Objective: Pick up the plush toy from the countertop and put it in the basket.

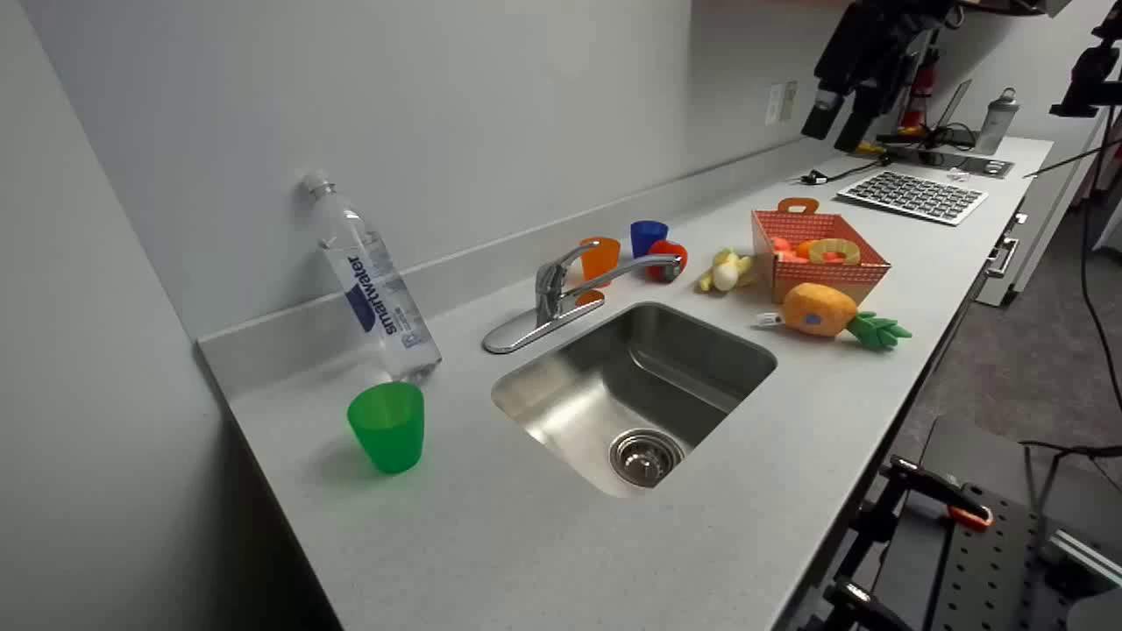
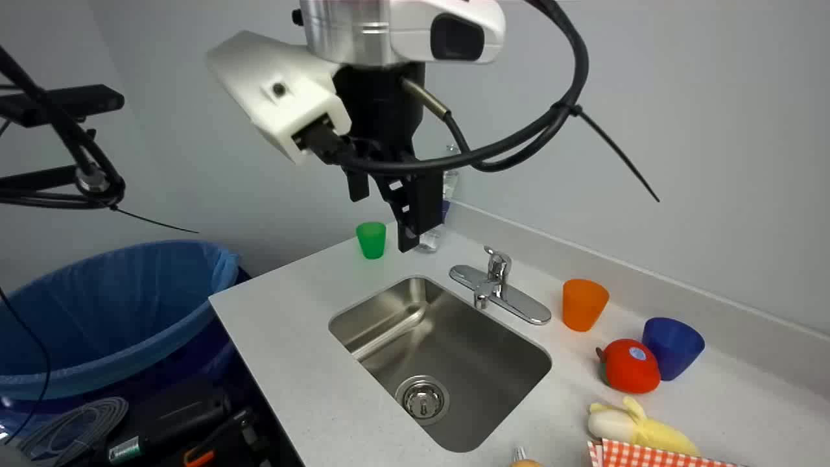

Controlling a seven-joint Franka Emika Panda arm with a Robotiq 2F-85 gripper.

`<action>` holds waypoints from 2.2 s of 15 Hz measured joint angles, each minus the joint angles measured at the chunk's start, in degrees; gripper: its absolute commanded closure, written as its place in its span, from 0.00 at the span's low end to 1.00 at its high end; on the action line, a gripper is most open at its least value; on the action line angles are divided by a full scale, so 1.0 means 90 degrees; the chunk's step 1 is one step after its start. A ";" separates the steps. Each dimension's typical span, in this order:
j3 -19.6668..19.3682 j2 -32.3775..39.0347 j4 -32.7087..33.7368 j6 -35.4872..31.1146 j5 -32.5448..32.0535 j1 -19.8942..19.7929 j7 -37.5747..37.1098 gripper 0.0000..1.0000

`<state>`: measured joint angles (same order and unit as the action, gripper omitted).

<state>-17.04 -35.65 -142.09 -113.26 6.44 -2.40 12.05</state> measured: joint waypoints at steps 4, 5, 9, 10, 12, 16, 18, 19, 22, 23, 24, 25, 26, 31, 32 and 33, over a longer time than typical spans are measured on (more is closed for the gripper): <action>0.0000 0.0017 0.0000 0.0000 0.0000 0.0000 0.0000 0.00; 0.0000 0.0017 0.0000 0.0000 0.0000 0.0000 0.0000 0.00; 0.0000 0.0017 0.0000 0.0000 0.0000 0.0000 0.0000 0.00; 0.0012 0.0028 -0.0001 0.0009 0.0000 -0.0007 0.0000 0.00; 0.0047 0.0096 -0.0005 0.0056 -0.0032 -0.0024 0.0010 0.00; 0.0170 0.0403 -0.0012 0.0054 -0.0477 -0.0138 0.0064 0.00; 0.0208 0.0592 -0.0011 -0.0004 -0.0789 -0.0240 0.0067 0.00; 0.0215 0.0687 -0.0010 -0.0069 -0.0926 -0.0294 0.0073 0.00; 0.0216 0.0972 -0.0016 -0.0417 -0.1278 -0.0444 0.0145 0.00; 0.0215 0.1075 -0.0026 -0.0581 -0.1402 -0.0505 0.0147 0.00; 0.0214 0.1190 -0.0041 -0.0774 -0.1529 -0.0581 0.0147 0.00; 0.0210 0.1310 -0.0056 -0.0963 -0.1636 -0.0667 0.0147 0.00; 0.0198 0.1436 -0.0070 -0.1148 -0.1734 -0.0760 0.0146 0.00; 0.0129 0.2064 -0.0081 -0.1937 -0.2063 -0.1208 0.0067 0.00; 0.0123 0.2196 -0.0082 -0.2082 -0.2158 -0.1307 0.0017 0.00; 0.0115 0.2326 -0.0083 -0.2204 -0.2272 -0.1403 -0.0048 0.00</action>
<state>-16.00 -14.71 -142.84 -133.10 -14.00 -15.03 11.62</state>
